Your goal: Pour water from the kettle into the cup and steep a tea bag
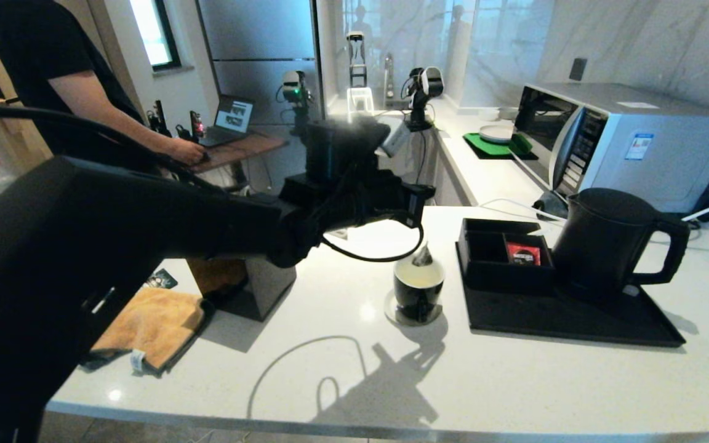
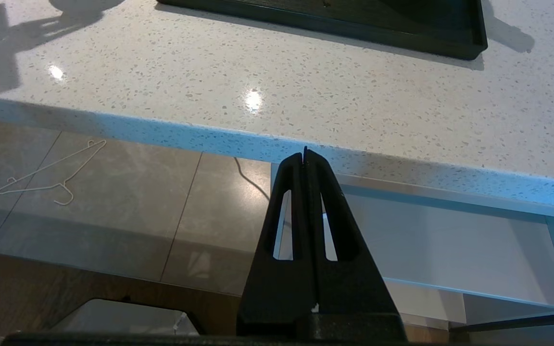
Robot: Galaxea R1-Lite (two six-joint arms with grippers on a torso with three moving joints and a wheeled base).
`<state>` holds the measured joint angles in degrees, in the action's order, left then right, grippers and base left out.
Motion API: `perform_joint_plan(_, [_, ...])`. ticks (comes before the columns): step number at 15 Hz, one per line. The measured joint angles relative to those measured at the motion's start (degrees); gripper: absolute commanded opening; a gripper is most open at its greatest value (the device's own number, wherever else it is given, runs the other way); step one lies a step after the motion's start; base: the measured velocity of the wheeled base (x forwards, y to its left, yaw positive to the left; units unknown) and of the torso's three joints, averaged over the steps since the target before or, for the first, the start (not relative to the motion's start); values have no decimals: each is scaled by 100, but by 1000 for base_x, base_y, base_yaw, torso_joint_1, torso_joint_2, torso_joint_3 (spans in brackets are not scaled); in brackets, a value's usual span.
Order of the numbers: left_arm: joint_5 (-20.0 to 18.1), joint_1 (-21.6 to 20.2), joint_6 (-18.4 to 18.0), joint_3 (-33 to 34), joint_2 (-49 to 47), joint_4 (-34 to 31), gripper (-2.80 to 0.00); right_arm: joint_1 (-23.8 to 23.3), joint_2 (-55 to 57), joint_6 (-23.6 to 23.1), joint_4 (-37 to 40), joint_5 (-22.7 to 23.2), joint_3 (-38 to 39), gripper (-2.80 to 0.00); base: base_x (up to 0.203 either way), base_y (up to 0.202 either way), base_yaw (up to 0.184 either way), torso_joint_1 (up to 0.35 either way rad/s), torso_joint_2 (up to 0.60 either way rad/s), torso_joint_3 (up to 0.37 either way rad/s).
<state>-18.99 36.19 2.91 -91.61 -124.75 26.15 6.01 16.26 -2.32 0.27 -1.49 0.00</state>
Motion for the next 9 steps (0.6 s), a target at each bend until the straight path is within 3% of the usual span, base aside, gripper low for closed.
perform_joint_plan(9, [-3,-20,-16,238,-104,61,-280,0,0,-1,0,1,0,-280,0,0,0,0,0,0])
